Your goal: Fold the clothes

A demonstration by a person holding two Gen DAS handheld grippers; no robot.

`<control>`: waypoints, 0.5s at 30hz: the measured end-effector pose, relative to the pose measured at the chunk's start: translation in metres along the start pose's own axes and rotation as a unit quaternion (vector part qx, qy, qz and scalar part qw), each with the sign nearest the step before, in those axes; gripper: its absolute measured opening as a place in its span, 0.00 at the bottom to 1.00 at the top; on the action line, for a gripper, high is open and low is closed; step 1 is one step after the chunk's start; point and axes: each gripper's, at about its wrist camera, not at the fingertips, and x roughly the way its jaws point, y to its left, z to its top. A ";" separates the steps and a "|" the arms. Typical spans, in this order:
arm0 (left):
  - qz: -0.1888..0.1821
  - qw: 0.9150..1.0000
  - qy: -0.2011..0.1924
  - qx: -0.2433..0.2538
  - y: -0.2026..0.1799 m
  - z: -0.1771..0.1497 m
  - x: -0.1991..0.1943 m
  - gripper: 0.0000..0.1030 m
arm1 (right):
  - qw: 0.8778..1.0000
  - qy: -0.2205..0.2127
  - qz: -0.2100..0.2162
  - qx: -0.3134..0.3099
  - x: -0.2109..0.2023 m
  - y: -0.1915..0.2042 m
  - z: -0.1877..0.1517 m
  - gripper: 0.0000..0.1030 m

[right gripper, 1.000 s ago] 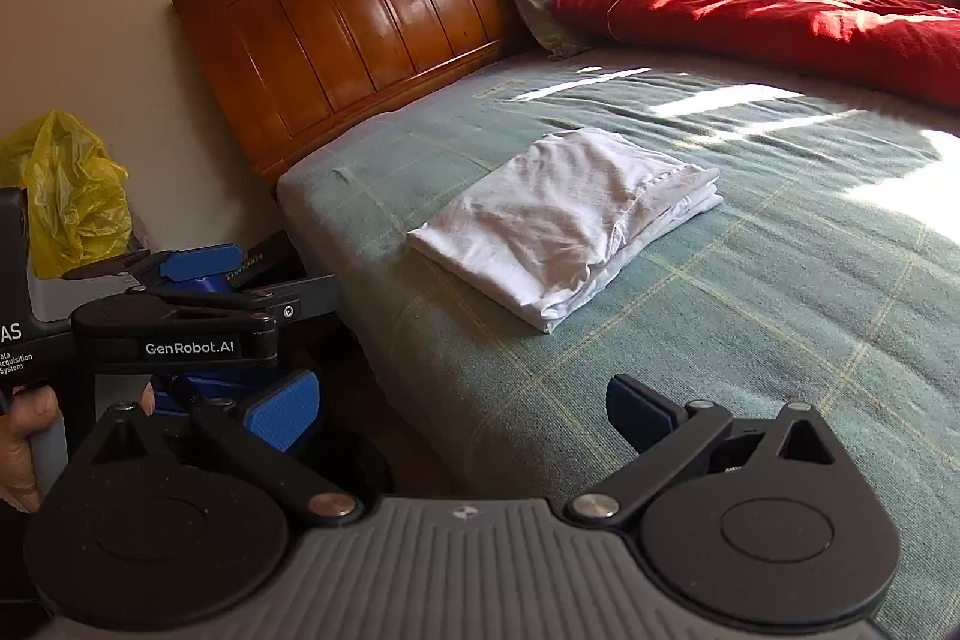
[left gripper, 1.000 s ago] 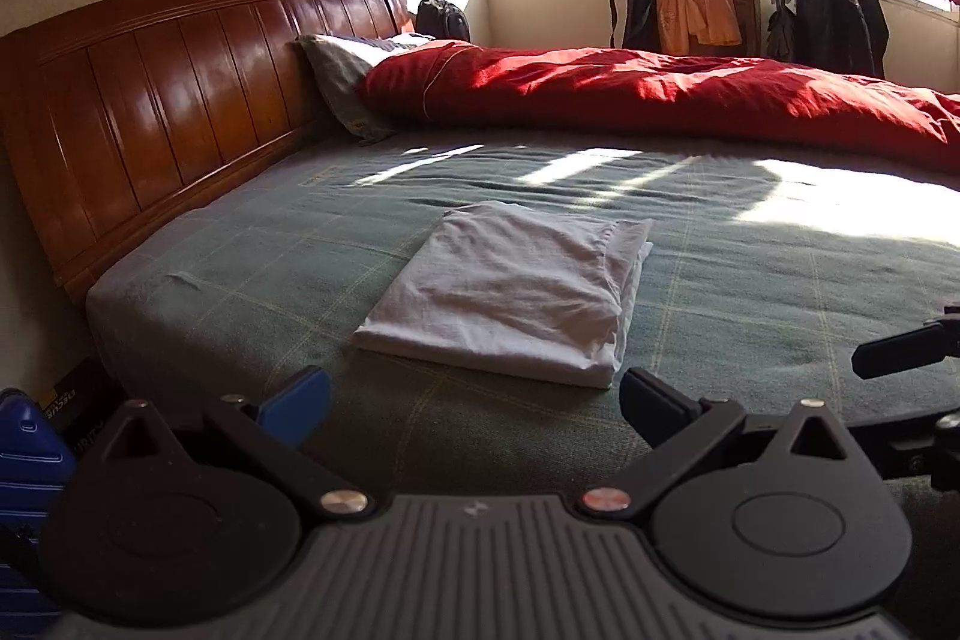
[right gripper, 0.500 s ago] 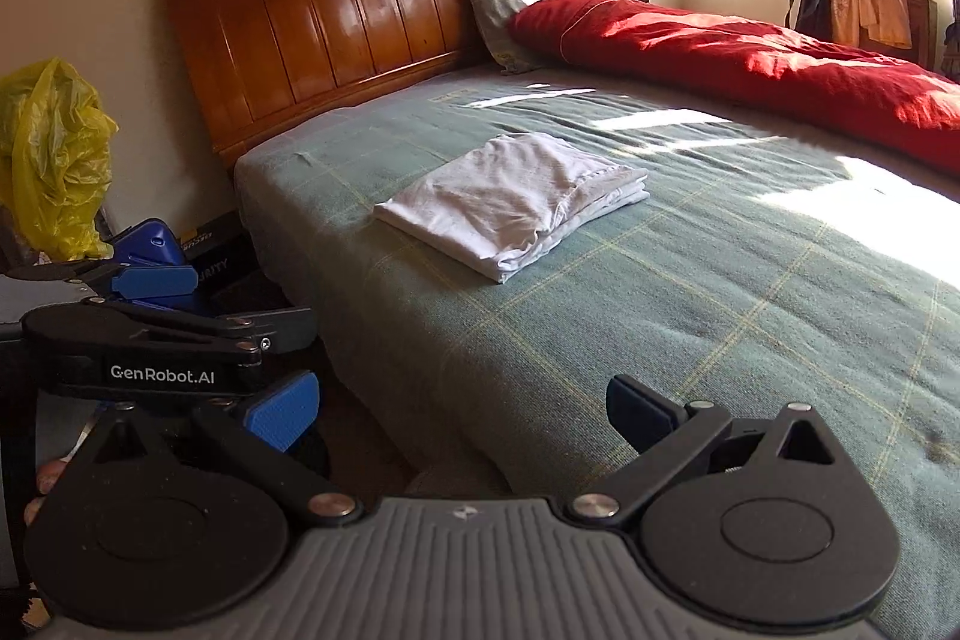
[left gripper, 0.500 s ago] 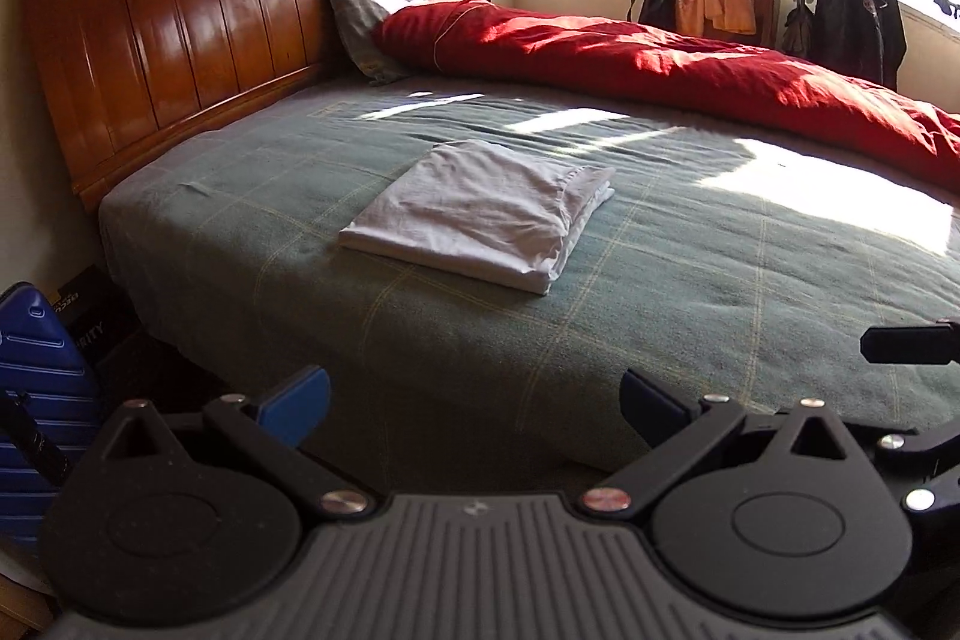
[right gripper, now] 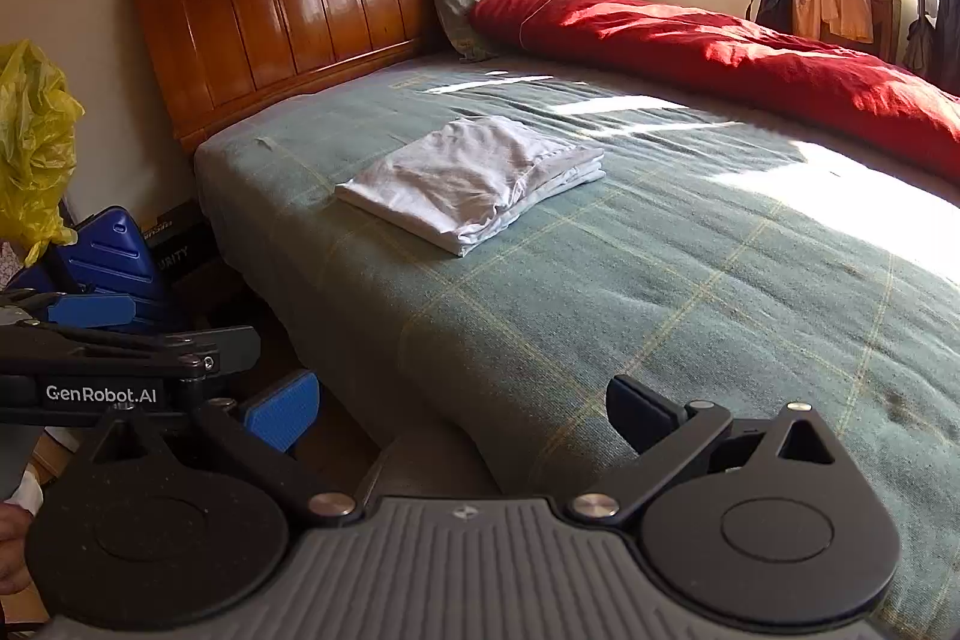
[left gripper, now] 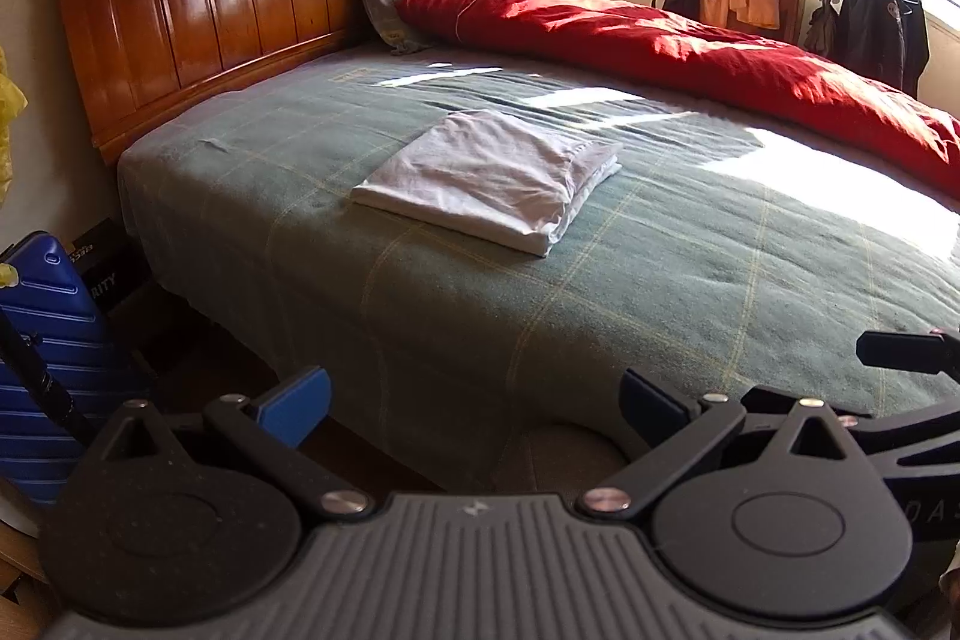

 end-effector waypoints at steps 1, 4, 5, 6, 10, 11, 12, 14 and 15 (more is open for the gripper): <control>0.002 1.000 0.000 0.001 -0.001 0.000 0.000 0.99 | 1.000 0.000 -0.001 0.000 0.000 0.000 0.000 1.00; 0.006 1.000 0.005 0.003 -0.001 0.000 0.002 0.99 | 1.000 0.001 -0.002 -0.001 0.001 0.001 0.001 1.00; 0.006 1.000 0.008 0.004 -0.001 0.000 0.003 0.99 | 1.000 0.003 -0.002 -0.002 0.002 0.001 0.002 1.00; 0.007 1.000 0.010 0.004 0.000 0.000 0.005 0.99 | 1.000 0.003 -0.002 -0.003 0.003 0.002 0.003 1.00; 0.011 1.000 0.019 -0.002 0.003 -0.001 0.009 0.99 | 1.000 0.007 0.004 -0.006 0.009 0.002 0.006 1.00; 0.012 1.000 0.021 -0.003 0.005 -0.001 0.010 0.99 | 1.000 0.010 0.006 -0.007 0.011 0.003 0.007 1.00; 0.013 1.000 0.023 -0.005 0.006 -0.001 0.011 0.99 | 1.000 0.012 0.007 -0.008 0.013 0.003 0.008 1.00; 0.014 0.999 0.028 -0.007 0.008 -0.001 0.012 0.99 | 1.000 0.016 0.010 -0.011 0.016 0.004 0.008 1.00; 0.014 0.999 0.031 -0.007 0.008 -0.002 0.013 0.99 | 1.000 0.017 0.011 -0.012 0.017 0.005 0.008 1.00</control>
